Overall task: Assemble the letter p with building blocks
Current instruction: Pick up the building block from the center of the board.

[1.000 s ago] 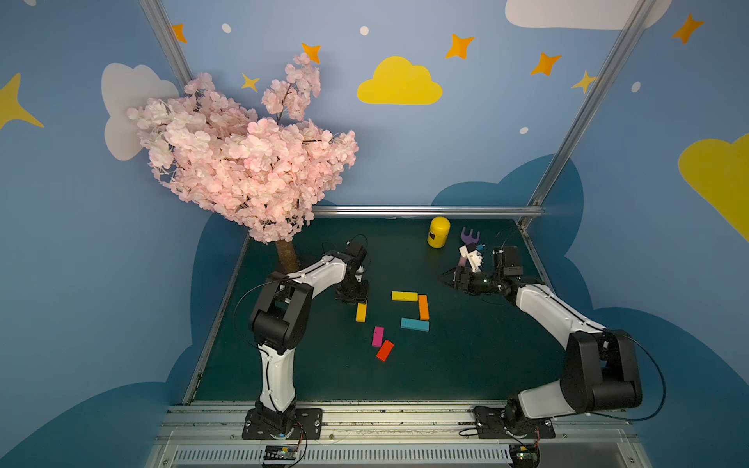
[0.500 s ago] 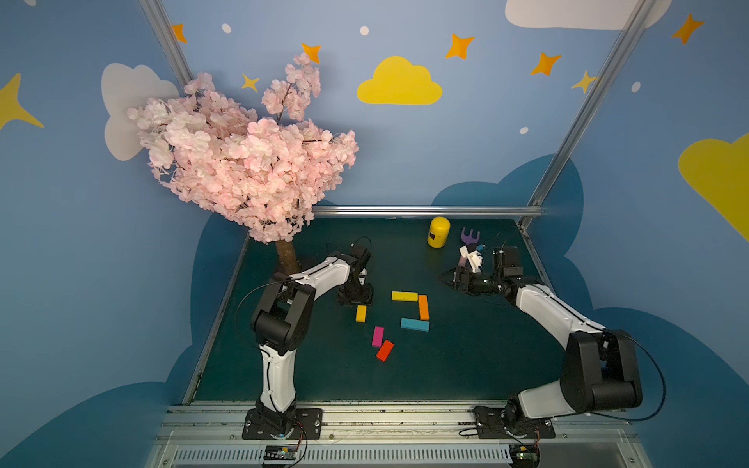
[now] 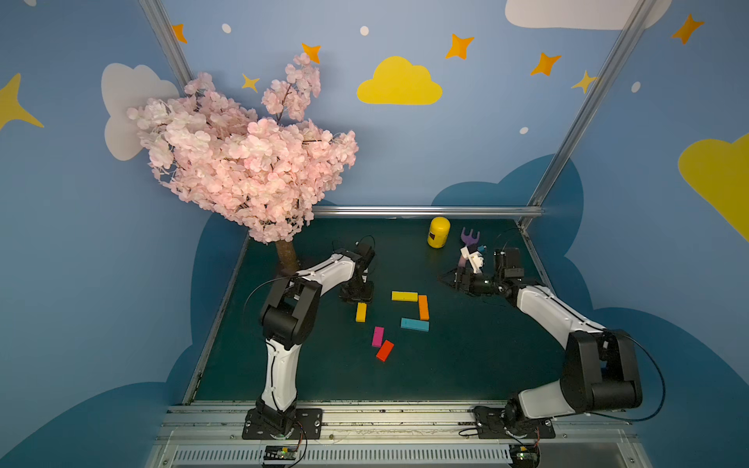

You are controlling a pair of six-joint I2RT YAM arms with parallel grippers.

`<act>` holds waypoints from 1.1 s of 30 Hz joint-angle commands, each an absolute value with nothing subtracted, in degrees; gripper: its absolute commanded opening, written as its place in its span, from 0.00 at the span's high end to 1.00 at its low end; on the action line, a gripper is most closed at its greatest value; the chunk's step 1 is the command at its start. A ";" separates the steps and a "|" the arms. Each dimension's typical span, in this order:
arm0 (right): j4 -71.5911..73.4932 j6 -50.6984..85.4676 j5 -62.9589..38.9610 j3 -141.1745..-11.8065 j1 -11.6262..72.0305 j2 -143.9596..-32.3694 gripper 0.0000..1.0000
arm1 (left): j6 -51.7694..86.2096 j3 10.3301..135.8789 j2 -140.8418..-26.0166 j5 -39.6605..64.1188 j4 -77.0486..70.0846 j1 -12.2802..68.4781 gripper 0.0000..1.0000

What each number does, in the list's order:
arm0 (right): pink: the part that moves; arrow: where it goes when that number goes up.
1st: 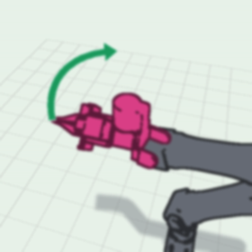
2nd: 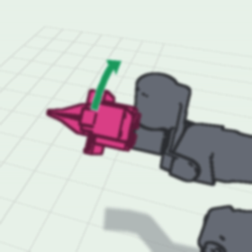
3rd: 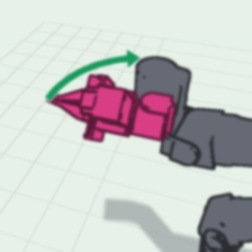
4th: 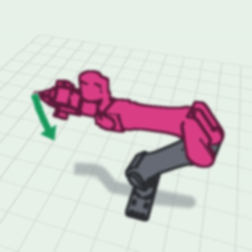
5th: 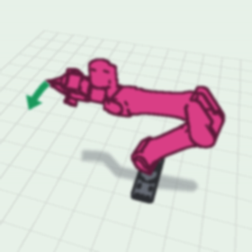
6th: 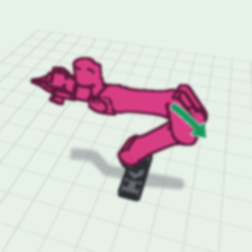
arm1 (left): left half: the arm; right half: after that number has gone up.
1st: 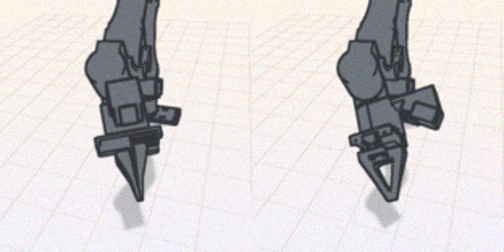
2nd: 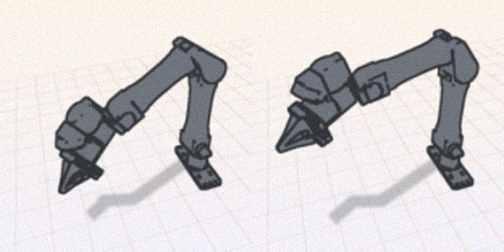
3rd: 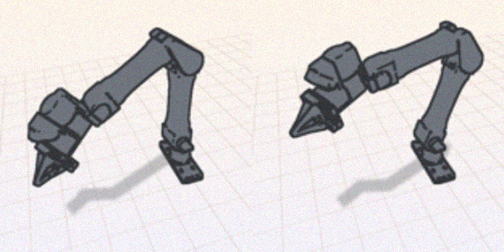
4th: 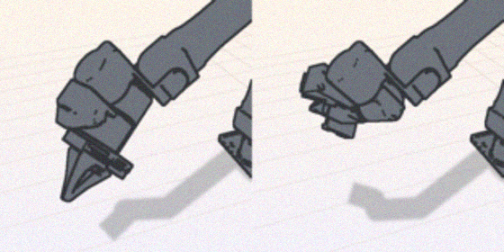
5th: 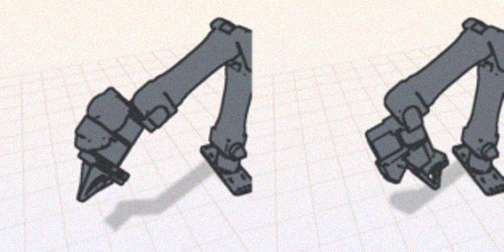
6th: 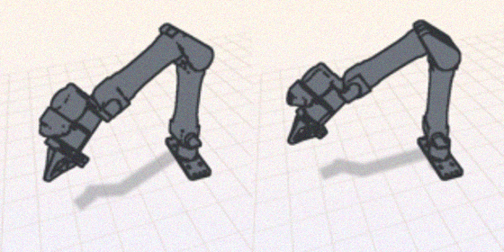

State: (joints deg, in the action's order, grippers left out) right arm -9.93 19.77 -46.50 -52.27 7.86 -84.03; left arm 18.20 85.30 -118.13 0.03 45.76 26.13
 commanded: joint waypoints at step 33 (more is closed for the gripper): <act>-13.16 18.37 -43.35 -51.94 5.39 -81.10 0.16 | 21.57 88.81 -113.70 2.19 46.38 31.95 0.84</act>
State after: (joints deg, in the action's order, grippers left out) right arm -11.55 19.22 -43.92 -52.05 5.80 -82.67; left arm 19.77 88.51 -113.97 0.10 46.30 30.76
